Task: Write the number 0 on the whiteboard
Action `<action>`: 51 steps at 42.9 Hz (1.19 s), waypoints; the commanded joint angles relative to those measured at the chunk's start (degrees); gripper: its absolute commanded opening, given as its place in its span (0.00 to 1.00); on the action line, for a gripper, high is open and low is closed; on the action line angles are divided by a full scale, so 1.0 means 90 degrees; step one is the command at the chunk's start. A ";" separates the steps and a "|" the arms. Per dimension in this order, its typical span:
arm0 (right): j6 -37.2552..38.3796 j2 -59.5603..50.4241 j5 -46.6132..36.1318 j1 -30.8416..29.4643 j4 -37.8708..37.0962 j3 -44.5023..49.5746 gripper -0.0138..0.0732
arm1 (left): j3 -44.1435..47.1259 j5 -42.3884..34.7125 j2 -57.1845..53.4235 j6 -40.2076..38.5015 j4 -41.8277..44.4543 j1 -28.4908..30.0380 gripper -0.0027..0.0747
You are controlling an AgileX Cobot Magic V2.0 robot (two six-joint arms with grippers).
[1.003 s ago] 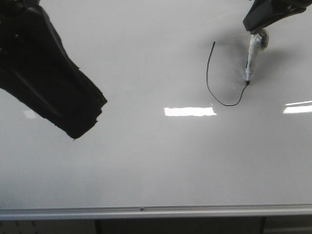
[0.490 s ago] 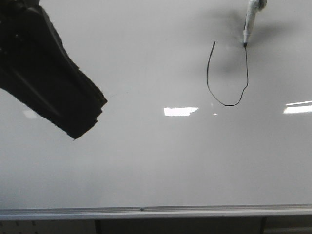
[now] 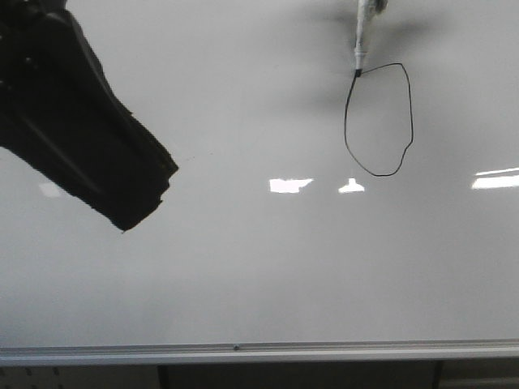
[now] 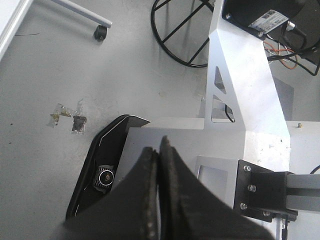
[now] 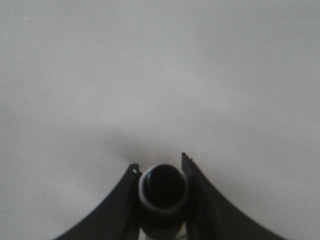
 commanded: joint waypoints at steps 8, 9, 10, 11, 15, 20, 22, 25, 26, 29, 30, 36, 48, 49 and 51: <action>-0.0035 -0.0491 0.1628 0.0012 0.0904 -0.0550 0.09 | -0.0200 0.0060 -0.0195 -0.0002 -0.0389 -0.0027 0.01; -0.0035 -0.0551 0.1868 0.0012 0.0961 -0.0623 0.09 | -0.0200 0.0060 -0.0195 -0.0002 -0.0389 -0.0027 0.01; -0.0035 -0.0589 0.2117 0.0012 0.1003 -0.0656 0.09 | -0.0200 0.0060 -0.0195 -0.0002 -0.0389 -0.0027 0.01; -0.0035 -0.0626 0.2423 0.0012 0.1084 -0.0712 0.09 | -0.0200 0.0060 -0.0195 -0.0002 -0.0389 -0.0027 0.01; -0.0035 -0.0812 0.3251 0.0012 0.1379 -0.0786 0.09 | -0.0200 0.0027 -0.0195 -0.0002 -0.0469 -0.0027 0.01; -0.0035 -0.0944 0.4155 0.0012 0.1581 -0.0681 0.09 | -0.0200 0.0027 -0.0195 0.0067 -0.0748 -0.0027 0.10; -0.0040 -0.1022 0.4407 0.0012 0.1787 -0.0510 0.09 | -0.0200 0.0027 -0.0195 0.0068 -0.0760 -0.0027 0.20; -0.0113 -0.1183 0.4620 0.0012 0.2060 -0.0124 0.09 | -0.0200 0.0027 -0.0195 0.0068 -0.0791 -0.0027 0.39; -0.0117 -0.1266 0.4646 0.0012 0.2110 0.0041 0.09 | -0.0200 0.0027 -0.0195 0.0068 -0.0804 -0.0027 0.45; -0.0190 -0.1495 0.4694 0.0012 0.2320 0.0468 0.09 | -0.0200 0.0027 -0.0195 0.0068 -0.0910 -0.0027 0.68; -0.0249 -0.1546 0.4723 0.0012 0.2395 0.0643 0.09 | -0.0200 0.0027 -0.0195 0.0068 -0.0966 -0.0027 0.75; -0.0680 -0.1765 0.4997 0.0012 0.3156 0.1456 0.09 | -0.0200 0.0027 -0.0195 0.0211 -0.1508 -0.0027 0.84; -0.1449 -0.1777 0.5311 0.0072 0.4606 0.2342 0.09 | -0.0200 0.0243 -0.0195 0.0603 -0.2738 -0.0027 0.70; -0.1449 -0.1777 0.5320 0.0111 0.4606 0.2342 0.09 | -0.0200 0.0252 -0.0195 0.0618 -0.2783 -0.0027 0.69; -0.1449 -0.1777 0.5335 0.0197 0.4612 0.2342 0.09 | -0.0200 0.0252 -0.0195 0.0634 -0.2840 -0.0027 0.65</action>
